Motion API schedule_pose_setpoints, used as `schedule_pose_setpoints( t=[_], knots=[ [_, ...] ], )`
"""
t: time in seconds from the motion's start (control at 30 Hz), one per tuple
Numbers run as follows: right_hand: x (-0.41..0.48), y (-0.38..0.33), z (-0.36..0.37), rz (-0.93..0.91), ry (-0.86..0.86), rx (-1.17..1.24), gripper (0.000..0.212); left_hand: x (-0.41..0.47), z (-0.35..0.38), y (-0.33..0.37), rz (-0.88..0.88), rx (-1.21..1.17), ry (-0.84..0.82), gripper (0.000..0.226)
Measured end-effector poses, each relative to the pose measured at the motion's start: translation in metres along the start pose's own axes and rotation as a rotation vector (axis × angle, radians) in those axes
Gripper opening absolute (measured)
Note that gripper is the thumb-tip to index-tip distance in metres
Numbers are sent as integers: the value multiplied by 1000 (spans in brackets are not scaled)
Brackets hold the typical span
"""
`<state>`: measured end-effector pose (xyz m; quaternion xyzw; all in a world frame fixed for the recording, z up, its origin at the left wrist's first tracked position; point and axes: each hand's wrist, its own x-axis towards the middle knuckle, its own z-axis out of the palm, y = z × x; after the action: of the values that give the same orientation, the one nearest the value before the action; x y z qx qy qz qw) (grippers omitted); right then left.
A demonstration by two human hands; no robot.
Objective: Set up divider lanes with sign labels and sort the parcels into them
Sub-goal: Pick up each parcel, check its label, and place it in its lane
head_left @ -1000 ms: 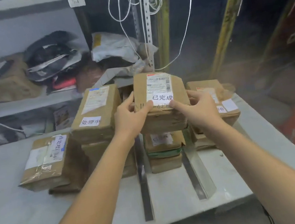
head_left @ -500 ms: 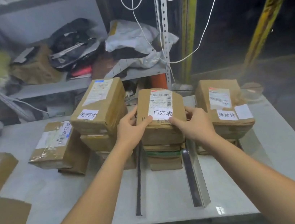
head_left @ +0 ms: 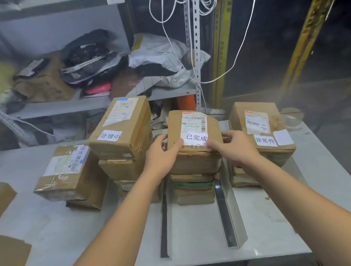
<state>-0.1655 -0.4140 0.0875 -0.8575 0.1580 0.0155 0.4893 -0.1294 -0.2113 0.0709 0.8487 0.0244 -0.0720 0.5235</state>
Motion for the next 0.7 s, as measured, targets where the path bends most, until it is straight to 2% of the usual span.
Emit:
schedule_pose_setpoints(
  t=[0.07, 0.17, 0.3, 0.47, 0.57, 0.7],
  knots=[
    [-3, -5, -6, -8, 19, -40, 69, -1, -2, 3, -15, 3, -5, 67],
    [-5, -18, -12, -124, 61, -150, 67, -2, -8, 14, 6, 64, 9, 68],
    [-6, -43, -11, -277, 46, -305, 62, -10, -26, 40, 167, 225, 107, 61],
    [-7, -82, 4, -466, -33, -337, 58, -18, -75, 70, 328, 406, 190, 51],
    [-8, -115, 20, -563, -62, -329, 56, -17, -120, 78, 309, 506, 256, 42],
    [-12, -161, 52, -679, -70, -392, 55, -15, -179, 66, 225, 780, 297, 48]
  ],
)
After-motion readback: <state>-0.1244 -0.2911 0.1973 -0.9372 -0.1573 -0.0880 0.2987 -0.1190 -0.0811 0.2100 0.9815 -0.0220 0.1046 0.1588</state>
